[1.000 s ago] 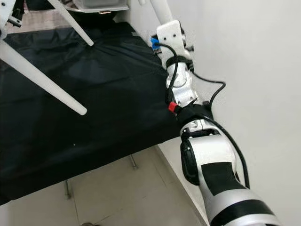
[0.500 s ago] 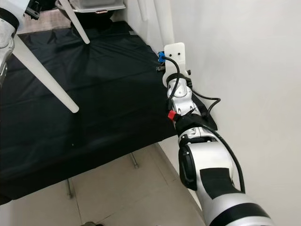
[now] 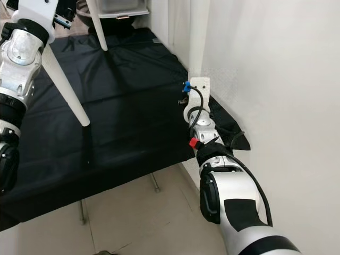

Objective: Building children table

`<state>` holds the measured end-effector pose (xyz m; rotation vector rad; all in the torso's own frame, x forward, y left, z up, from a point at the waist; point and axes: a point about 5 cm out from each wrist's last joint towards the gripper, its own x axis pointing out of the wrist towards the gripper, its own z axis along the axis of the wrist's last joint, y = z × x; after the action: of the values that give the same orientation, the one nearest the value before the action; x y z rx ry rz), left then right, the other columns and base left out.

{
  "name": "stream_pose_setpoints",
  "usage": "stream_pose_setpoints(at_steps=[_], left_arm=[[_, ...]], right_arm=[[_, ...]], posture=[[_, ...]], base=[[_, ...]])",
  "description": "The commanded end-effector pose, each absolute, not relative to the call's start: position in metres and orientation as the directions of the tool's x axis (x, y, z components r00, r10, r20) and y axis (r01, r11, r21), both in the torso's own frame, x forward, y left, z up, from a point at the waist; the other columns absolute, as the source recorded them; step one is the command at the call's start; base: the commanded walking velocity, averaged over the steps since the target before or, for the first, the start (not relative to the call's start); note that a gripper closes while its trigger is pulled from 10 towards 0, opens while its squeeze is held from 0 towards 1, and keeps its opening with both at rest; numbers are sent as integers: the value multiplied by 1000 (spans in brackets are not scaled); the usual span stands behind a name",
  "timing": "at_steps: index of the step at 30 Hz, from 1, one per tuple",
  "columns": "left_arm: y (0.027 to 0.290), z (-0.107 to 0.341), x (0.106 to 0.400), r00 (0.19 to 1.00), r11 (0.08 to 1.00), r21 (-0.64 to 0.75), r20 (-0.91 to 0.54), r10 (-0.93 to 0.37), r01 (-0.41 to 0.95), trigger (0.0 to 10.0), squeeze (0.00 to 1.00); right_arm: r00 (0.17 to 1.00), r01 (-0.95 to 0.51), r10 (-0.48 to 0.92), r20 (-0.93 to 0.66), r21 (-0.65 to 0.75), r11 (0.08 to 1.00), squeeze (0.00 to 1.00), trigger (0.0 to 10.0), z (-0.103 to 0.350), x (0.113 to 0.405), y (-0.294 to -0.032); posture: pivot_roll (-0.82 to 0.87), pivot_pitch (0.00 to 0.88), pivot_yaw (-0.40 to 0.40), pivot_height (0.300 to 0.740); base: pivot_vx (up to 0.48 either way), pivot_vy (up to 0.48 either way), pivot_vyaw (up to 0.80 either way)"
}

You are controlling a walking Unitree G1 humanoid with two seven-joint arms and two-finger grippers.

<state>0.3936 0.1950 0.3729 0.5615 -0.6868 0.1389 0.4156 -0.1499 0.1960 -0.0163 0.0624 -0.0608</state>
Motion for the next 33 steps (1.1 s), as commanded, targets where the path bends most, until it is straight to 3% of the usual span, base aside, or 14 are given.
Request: stream_pose_setpoints(at_steps=[1,7,8,10,11,17,18,20,21,27,28,33], left_arm=[[212,359,395,798,866,381,601,36,-325,10000,0],[208,322,390,838,885,374,544,34,-278,10000,0],[203,313,388,847,892,371,530,25,-258,10000,0],[202,310,387,849,893,372,527,19,-251,10000,0],[200,307,386,853,898,364,522,22,-246,10000,0],[197,296,381,857,912,336,514,33,-237,10000,0],[193,290,378,863,919,324,504,33,-224,10000,0],[191,286,376,867,924,315,497,33,-216,10000,0],[188,280,373,875,929,307,482,35,-207,10000,0],[180,258,358,900,937,290,432,51,-192,10000,0],[178,251,354,907,941,283,417,55,-187,10000,0],[171,235,342,920,948,279,391,34,-153,10000,0]], right_arm=[[997,76,-75,-35,48,996,0,0,202,416,-155],[995,24,-11,-96,135,991,0,0,194,415,-141],[994,12,0,-108,113,993,0,1333,192,415,-138],[994,9,2,-108,99,995,0,1333,192,415,-137],[995,9,0,-96,94,996,0,10000,194,415,-136],[999,-13,16,-36,97,995,0,10000,206,417,-134],[999,-36,38,-11,111,993,945,10000,210,417,-132],[999,-53,53,5,121,991,945,10000,213,417,-131],[997,-70,67,33,119,990,1000,10000,217,417,-130],[989,-122,109,104,133,984,1000,10000,224,414,-125],[986,-139,126,111,113,984,0,10000,221,411,-123],[968,-213,204,145,45,976,0,10000,208,396,-117]], posture=[[85,95,-16,740],[81,98,-21,740],[85,98,-24,740],[85,98,-24,740],[83,99,-25,740],[80,95,-25,740],[79,95,-25,740],[79,95,-25,740],[75,87,-23,740],[73,82,-24,740],[74,76,-28,740],[67,68,-27,740]], base=[[0,0,0],[0,0,0],[0,0,0],[0,0,0],[0,0,0],[0,0,0],[0,0,0],[0,0,0],[0,0,0],[0,0,0],[0,0,0],[0,0,0]])
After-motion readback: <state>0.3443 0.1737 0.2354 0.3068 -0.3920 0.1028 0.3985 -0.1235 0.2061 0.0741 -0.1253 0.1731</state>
